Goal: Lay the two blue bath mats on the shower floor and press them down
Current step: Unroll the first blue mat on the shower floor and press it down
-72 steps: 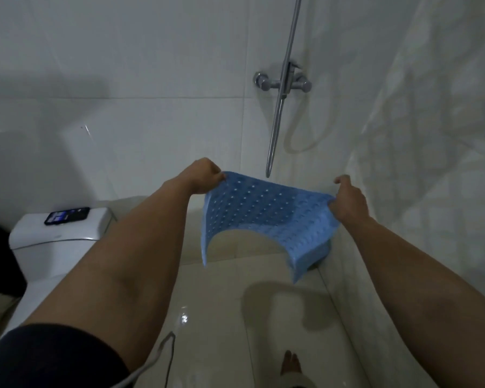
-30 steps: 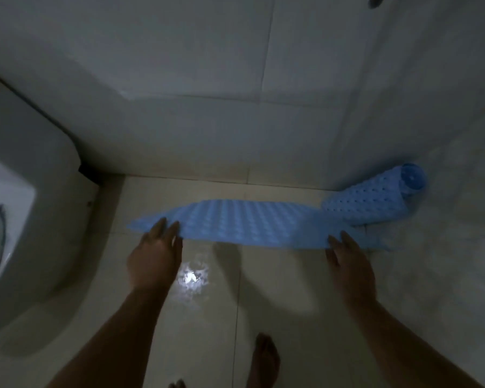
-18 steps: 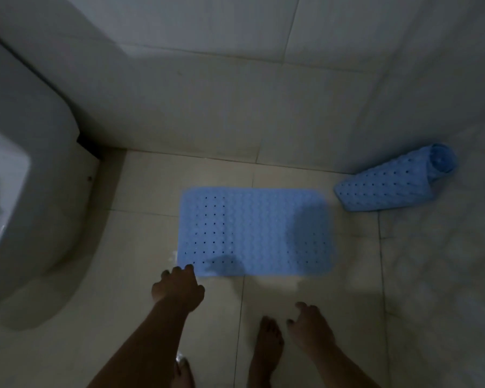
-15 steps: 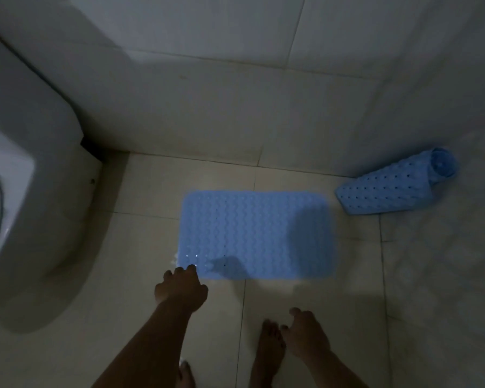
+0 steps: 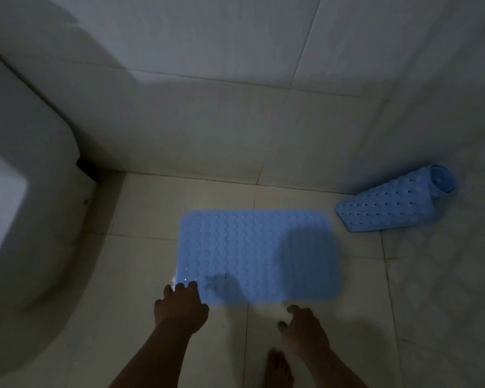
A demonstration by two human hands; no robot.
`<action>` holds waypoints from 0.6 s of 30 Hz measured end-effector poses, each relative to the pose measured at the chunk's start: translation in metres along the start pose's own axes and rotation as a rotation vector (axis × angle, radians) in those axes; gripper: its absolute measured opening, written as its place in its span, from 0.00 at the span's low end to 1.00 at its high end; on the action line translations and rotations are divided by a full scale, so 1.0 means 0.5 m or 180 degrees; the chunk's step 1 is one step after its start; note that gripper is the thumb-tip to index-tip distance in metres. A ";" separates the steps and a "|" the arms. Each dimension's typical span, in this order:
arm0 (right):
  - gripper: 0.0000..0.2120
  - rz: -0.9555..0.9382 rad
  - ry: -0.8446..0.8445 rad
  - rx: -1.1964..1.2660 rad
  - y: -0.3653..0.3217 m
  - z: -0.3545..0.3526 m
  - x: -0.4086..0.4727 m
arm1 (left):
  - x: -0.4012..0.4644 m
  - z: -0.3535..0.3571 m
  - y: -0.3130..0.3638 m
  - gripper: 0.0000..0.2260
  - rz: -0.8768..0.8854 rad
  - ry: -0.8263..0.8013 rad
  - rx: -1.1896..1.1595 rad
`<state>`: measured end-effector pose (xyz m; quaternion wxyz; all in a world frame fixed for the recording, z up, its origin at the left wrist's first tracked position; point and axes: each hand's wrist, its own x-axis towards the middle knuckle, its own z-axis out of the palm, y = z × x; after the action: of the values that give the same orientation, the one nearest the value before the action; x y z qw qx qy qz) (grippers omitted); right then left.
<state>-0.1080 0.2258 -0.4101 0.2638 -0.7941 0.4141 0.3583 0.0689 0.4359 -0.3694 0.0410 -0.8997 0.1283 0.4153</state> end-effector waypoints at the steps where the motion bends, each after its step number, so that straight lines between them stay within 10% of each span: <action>1: 0.25 0.0021 0.0059 0.0044 0.000 0.007 0.016 | 0.016 0.009 0.003 0.26 0.0057 0.0037 0.0074; 11: 0.28 -0.0377 0.0692 -0.0232 -0.017 0.120 0.470 | 0.457 0.234 0.042 0.37 0.0370 0.0465 -0.0003; 18: 0.49 -0.0422 0.1439 -0.0643 -0.028 0.187 0.798 | 0.792 0.342 0.032 0.47 0.0372 0.1185 -0.0413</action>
<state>0.0306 0.1128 -0.7788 0.1067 -0.9017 0.3717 0.1931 0.1851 0.3733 -0.7803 -0.0655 -0.9527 0.1587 0.2509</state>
